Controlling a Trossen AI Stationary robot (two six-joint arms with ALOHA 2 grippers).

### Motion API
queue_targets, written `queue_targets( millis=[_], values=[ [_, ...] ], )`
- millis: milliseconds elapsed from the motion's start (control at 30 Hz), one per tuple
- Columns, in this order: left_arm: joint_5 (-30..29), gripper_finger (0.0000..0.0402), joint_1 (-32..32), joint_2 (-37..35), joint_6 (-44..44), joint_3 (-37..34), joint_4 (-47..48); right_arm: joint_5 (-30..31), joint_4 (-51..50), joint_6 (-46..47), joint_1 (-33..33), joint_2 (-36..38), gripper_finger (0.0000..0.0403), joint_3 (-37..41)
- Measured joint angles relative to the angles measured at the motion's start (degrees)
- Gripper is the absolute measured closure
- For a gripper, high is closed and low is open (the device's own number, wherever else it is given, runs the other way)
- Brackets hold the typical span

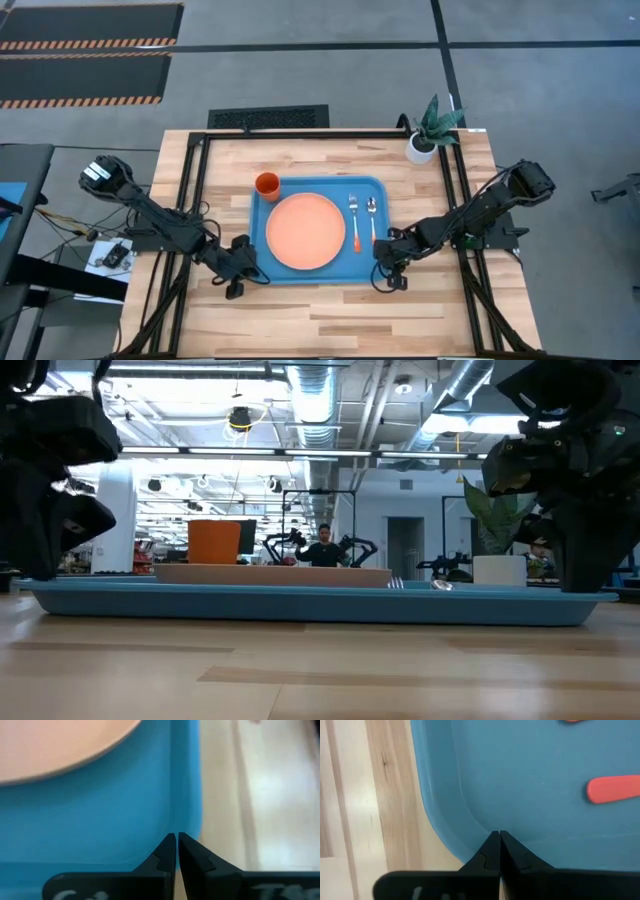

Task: Pick and place plate/cup/fork/spoon on tray
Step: Adjust the blue tray on the table, then return to Home Position

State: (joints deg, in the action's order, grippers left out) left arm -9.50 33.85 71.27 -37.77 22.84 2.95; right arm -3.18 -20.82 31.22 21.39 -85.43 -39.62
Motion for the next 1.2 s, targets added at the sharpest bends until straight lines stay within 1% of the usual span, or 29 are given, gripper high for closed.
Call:
queue_targets(
  millis=[233, 400, 500, 600, 667, 800, 900, 1000, 1100, 1200],
  values=[
    [-0.6, 0.0395, -0.7, -7.9, 3.1, -0.5, 0.5, -0.1, 0.0, -5.4, -0.9, 0.0, 0.0388, -2.6],
    [0.3, 0.0401, -5.3, -15.4, 8.8, -2.9, -0.8, -0.2, 2.3, -13.9, -5.2, 1.6, 0.0398, -3.6],
    [2.7, 0.0401, -9.7, -19.8, 13.7, -5.9, -5.2, -1.1, 9.3, -20.6, -9.6, 3.7, 0.0398, -2.7],
    [6.3, 0.0401, -14.7, -23.6, 17.8, -9.5, -11.3, -5.4, 18.8, -27.4, -15.3, 5.9, 0.0400, -0.3],
    [7.7, 0.0401, -18.1, -25.1, 20.4, -11.4, -15.4, -8.3, 23.1, -30.6, -19.6, 7.4, 0.0399, 1.3],
    [8.5, 0.0401, -24.7, -28.5, 25.1, -14.2, -18.4, -10.8, 32.7, -36.2, -27.0, 9.6, 0.0400, 4.9],
    [8.8, 0.0401, -28.3, -31.3, 27.0, -16.0, -20.2, -13.4, 41.8, -37.8, -31.0, 10.8, 0.0400, 8.7],
    [9.3, 0.0401, -30.2, -35.1, 27.9, -18.8, -23.2, -13.5, 52.7, -37.4, -33.5, 12.4, 0.0400, 13.8],
    [8.9, 0.0402, -30.9, -39.7, 27.9, -21.6, -24.7, -13.0, 59.0, -35.8, -34.3, 14.4, 0.0401, 18.5],
    [6.9, 0.0401, -31.4, -44.7, 27.7, -22.2, -20.7, -7.9, 62.3, -35.4, -33.0, 17.4, 0.0401, 22.9]
  ],
)
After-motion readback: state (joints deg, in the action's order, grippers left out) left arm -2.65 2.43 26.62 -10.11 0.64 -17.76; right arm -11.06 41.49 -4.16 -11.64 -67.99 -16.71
